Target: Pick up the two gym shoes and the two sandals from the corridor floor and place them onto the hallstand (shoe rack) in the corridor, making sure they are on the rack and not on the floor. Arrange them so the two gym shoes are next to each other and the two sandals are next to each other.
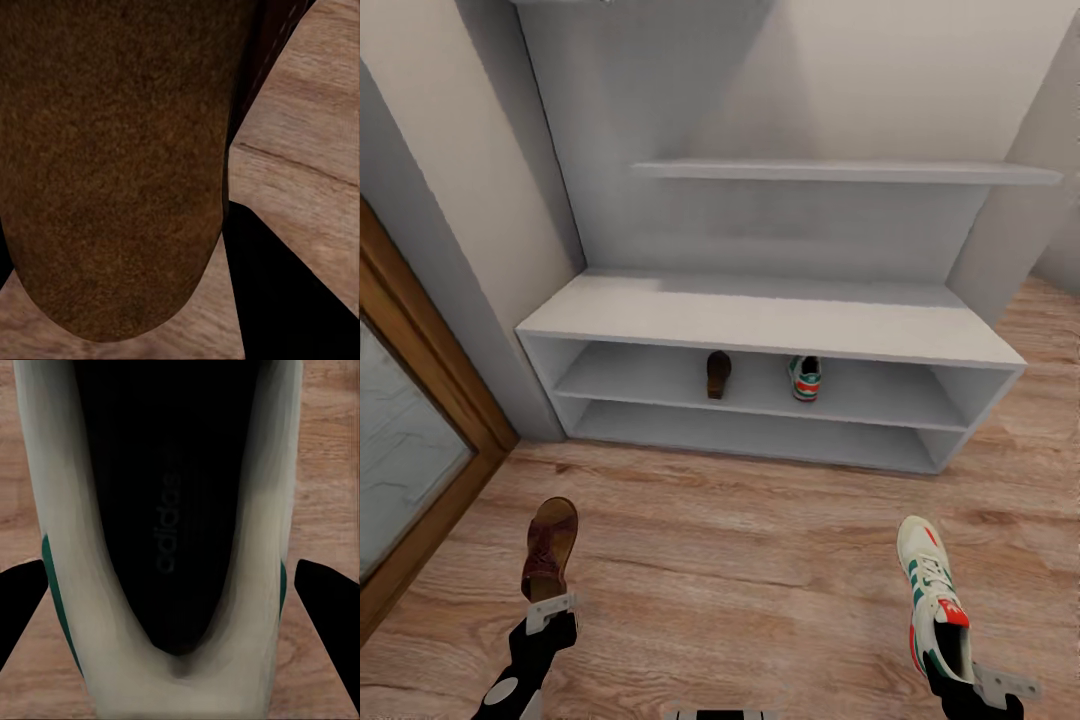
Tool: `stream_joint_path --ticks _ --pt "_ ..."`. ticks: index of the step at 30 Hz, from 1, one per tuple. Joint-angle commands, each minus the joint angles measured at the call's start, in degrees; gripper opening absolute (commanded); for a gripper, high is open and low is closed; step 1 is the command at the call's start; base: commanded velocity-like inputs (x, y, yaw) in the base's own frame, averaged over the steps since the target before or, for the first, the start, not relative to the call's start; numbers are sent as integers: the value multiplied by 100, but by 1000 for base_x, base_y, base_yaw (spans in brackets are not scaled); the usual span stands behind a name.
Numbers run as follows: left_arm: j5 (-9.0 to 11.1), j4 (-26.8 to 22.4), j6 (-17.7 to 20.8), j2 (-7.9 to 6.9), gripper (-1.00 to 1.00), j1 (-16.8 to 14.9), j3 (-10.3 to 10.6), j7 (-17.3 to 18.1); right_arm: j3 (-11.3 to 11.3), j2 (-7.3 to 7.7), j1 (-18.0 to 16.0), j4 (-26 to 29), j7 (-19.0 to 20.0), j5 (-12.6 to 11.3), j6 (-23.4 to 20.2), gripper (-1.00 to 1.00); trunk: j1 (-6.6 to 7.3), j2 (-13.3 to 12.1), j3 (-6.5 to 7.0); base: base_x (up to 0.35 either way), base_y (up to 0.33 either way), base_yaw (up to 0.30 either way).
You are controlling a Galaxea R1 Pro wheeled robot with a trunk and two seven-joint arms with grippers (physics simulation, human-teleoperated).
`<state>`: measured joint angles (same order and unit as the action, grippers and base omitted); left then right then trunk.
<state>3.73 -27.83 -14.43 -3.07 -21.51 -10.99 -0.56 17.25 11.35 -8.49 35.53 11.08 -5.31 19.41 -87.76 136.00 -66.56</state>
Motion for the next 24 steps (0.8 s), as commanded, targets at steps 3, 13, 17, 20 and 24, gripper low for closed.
stream_joint_path --ticks 3,13,17,20,24 --pt "23 6 -16 -1 -100 -2 9 -9 16 -1 -3 -2 52 -58 15 -100 4 2 -4 -232 202 -27" --pt "23 6 -16 -1 -100 -2 17 -23 24 42 -1 19 65 -65 48 -100 4 2 -4 -68 57 -3" --pt "16 6 -10 9 -100 -2 18 -27 19 22 -2 51 75 -74 45 -100 4 2 -4 -2 1 0" --pt "1 6 -8 25 -100 -2 28 -26 25 28 -3 75 75 -81 52 -100 4 2 -4 0 0 0" --pt "-110 16 167 84 -100 -98 142 49 75 69 -1 -32 53 -70 56 -100 4 2 -4 0 0 0"
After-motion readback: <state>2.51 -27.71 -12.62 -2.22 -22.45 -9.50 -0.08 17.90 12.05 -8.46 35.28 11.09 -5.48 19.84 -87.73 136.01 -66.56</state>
